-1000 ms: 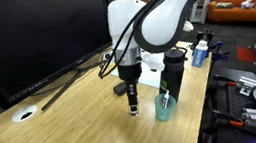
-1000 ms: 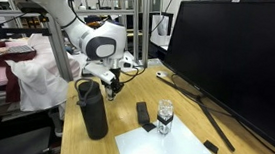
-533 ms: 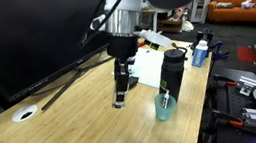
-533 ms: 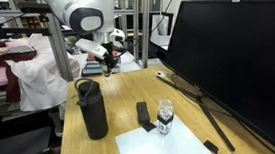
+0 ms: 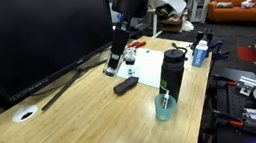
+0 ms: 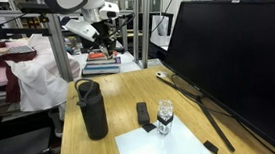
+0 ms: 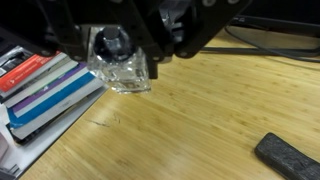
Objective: Move the glass bottle near the blue cup to the right
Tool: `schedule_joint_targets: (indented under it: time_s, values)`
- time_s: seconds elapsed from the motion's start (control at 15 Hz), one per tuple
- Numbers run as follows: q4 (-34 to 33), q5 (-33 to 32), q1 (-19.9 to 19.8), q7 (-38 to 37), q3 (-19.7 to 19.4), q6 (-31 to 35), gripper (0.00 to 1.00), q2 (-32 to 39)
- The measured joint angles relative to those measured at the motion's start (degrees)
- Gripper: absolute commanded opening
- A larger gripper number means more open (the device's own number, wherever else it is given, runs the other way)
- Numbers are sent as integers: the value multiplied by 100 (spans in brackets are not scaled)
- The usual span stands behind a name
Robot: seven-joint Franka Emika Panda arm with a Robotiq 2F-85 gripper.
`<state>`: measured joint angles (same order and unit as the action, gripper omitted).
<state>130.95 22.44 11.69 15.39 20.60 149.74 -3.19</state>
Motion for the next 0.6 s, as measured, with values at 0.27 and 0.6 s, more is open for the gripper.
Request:
schedule_joint_targets:
  time_s: [0.27,0.6]
  values:
    - [613,192,86,-368,-391,35,18,-1001]
    - [1579,-589,-75,-1634,-754,85,18,-2283]
